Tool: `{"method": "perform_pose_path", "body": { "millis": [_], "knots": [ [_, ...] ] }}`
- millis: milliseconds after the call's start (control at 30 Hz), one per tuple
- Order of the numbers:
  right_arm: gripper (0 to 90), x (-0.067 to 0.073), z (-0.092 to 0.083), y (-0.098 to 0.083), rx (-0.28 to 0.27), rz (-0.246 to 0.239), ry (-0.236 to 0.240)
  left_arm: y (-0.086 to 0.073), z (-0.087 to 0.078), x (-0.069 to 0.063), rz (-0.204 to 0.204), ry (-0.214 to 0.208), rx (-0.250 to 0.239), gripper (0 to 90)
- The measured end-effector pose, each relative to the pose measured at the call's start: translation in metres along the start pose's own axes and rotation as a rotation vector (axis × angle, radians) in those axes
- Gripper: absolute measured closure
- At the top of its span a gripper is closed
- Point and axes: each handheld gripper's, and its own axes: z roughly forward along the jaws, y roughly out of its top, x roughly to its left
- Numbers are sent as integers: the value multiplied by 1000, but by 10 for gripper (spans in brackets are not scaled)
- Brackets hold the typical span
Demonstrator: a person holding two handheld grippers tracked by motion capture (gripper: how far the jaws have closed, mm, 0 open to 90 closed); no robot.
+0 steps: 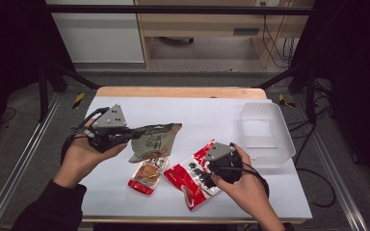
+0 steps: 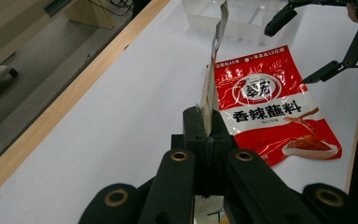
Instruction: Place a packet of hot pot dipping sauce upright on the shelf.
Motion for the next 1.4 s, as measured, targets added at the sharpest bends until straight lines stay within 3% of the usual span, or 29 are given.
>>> {"method": "perform_pose_path", "body": {
  "millis": [133,400,567,733,867,1067,1400],
  "knots": [
    [118,-5,-7,7,61,-38,18,3,5,-2,3,-14,-8,900],
    [90,-16,-21,27,91,-113,69,11,15,-6,25,-39,-7,900],
    [185,-23,-25,36,137,-168,51,16,22,-9,32,-59,-9,900],
    [172,-27,-27,44,163,-175,53,20,27,-15,50,-65,6,900],
    [162,-28,-25,49,187,-195,94,21,30,-23,65,-72,-5,900],
    [128,-32,-27,55,171,-236,117,26,38,-26,79,-89,6,900],
    [185,-44,-36,62,120,-267,98,33,53,-31,96,-114,3,900]
  ]
}}
